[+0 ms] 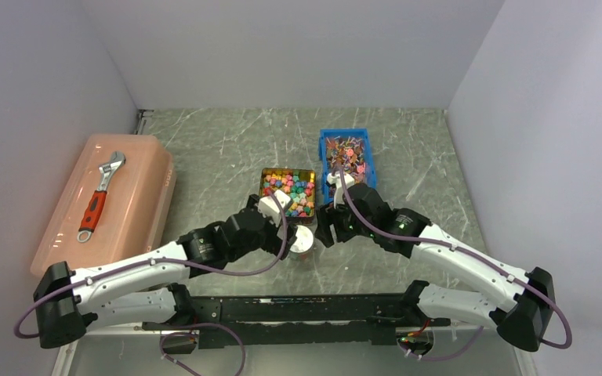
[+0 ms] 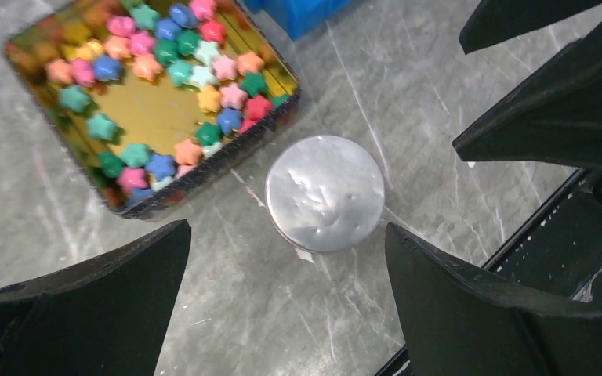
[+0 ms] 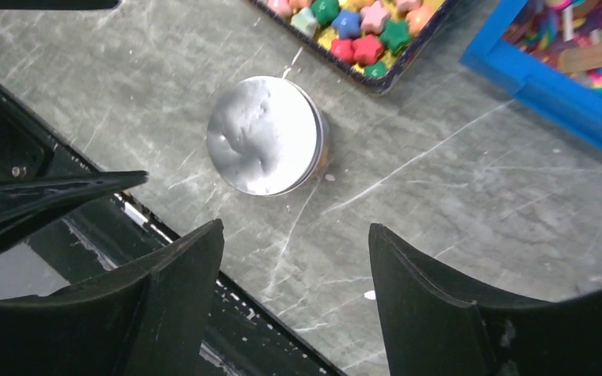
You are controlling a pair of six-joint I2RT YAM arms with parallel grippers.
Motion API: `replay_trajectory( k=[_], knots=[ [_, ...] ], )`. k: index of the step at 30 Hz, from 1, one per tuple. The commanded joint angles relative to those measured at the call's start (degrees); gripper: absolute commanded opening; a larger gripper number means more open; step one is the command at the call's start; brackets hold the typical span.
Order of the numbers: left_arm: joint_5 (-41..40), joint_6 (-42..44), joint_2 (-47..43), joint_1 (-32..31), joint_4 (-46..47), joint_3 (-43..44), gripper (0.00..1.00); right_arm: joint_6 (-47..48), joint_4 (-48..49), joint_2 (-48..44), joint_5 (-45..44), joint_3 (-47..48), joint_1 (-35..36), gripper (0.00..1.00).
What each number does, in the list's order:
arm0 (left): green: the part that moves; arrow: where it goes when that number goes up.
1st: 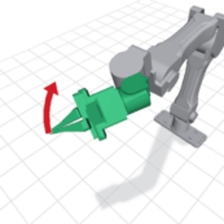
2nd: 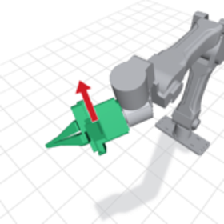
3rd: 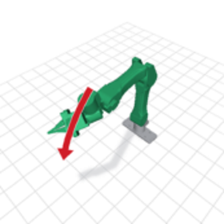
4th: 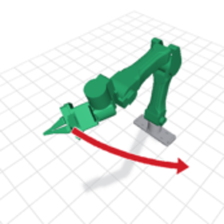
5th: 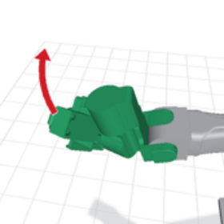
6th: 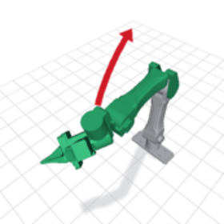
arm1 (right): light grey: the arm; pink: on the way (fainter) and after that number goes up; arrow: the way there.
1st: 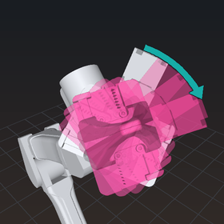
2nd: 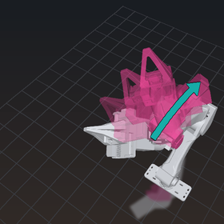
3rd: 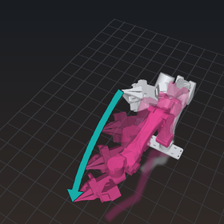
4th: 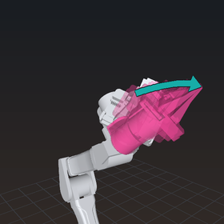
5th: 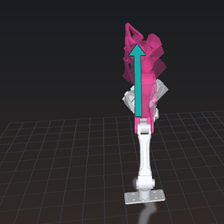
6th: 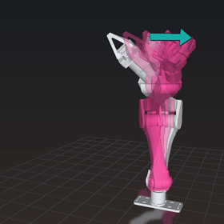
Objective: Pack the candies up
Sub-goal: Reset both arms
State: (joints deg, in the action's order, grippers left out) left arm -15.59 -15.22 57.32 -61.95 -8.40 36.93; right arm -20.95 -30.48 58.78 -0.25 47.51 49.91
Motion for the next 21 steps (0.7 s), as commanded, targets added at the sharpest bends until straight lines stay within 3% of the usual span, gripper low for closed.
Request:
replay_trajectory(
  k=[1, 6, 12, 21],
  knots=[
    [-6.72, 0.54, -1.01, 0.55, -12.92, 8.74, 1.00, 3.02, -0.08, -1.31, -5.55, 4.85, -0.57, 0.73],
    [-5.90, 0.58, 1.60, 6.01, -24.77, 20.98, 0.99, 4.39, -0.36, -1.65, -9.98, 8.46, -1.81, 0.83],
    [-4.84, 3.38, 1.90, 11.59, -29.32, 28.38, 0.99, 5.80, 1.00, -3.54, -14.21, 10.94, -5.46, 0.90],
    [-4.05, 9.00, -4.27, 21.14, -27.14, 26.74, 0.99, -0.13, 5.34, -6.49, -13.24, 9.23, -19.99, 0.93]
  ],
)
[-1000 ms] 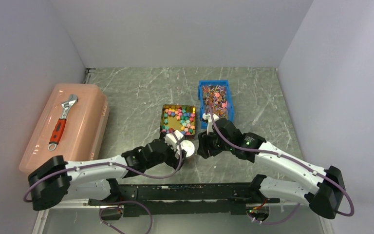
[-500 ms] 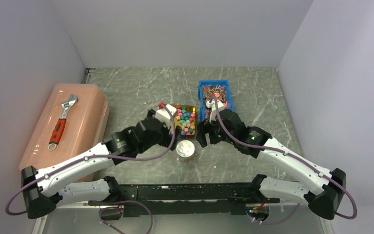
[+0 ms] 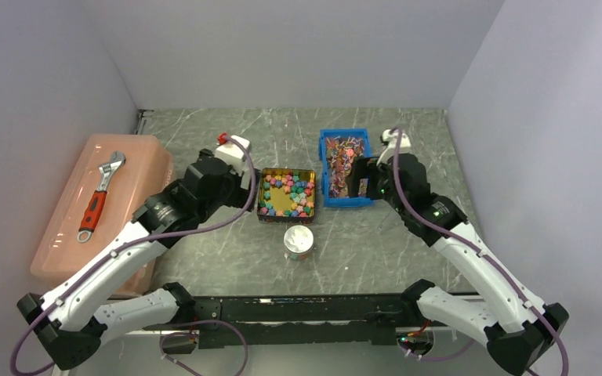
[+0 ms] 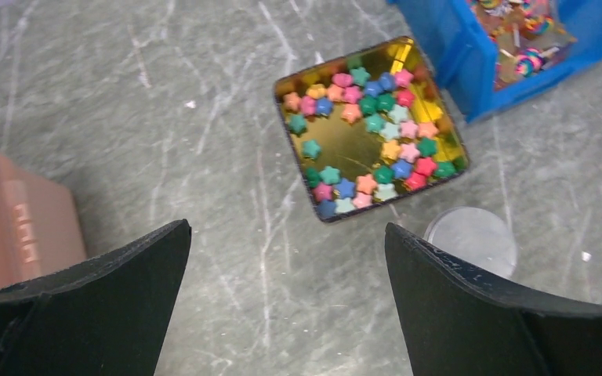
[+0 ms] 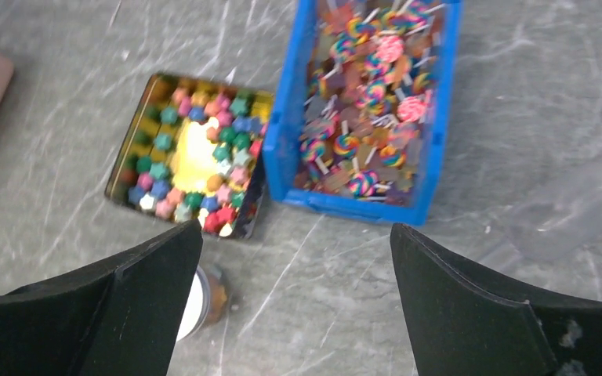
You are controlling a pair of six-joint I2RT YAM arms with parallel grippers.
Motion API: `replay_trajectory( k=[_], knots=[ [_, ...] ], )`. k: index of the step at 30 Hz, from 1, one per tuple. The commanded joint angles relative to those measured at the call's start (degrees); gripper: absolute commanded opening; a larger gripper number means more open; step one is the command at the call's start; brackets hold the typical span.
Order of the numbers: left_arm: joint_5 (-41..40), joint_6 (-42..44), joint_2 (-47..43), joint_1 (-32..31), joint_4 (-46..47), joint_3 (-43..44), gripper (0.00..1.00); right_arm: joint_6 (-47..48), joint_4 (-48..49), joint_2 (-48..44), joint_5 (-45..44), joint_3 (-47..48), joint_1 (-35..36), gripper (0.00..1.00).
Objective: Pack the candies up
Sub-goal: Reset both arms
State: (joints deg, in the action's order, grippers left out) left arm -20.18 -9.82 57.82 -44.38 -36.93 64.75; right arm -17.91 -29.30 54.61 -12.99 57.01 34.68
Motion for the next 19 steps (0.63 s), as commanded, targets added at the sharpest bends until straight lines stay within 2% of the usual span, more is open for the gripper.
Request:
replay_trajectory(
  k=[1, 5, 12, 16, 19],
  knots=[
    [0.71, 3.77, -5.74, 4.92, 1.54, -1.72, 0.99, -3.91, 4.43, -2.84, -0.39, -1.22, -6.14, 0.93],
    [-0.30, 4.07, -10.53, 8.86, 2.64, -5.00, 0.99, -5.34, 6.64, -7.41, 0.38, -5.24, -10.59, 0.93],
    [-0.91, 2.85, -18.67, 10.37, 7.29, -11.77, 0.99, -3.77, 7.36, -14.99, -2.34, -9.09, -11.03, 0.96],
    [5.35, 4.20, -18.39, 12.22, 7.42, -12.07, 0.99, -3.05, 7.55, -15.75, -2.16, -9.75, -11.03, 0.99],
    [6.45, 3.50, -18.07, 13.08, 7.99, -12.57, 0.99, -2.71, 7.92, -15.39, -1.69, -9.83, -11.03, 0.99]
  ],
)
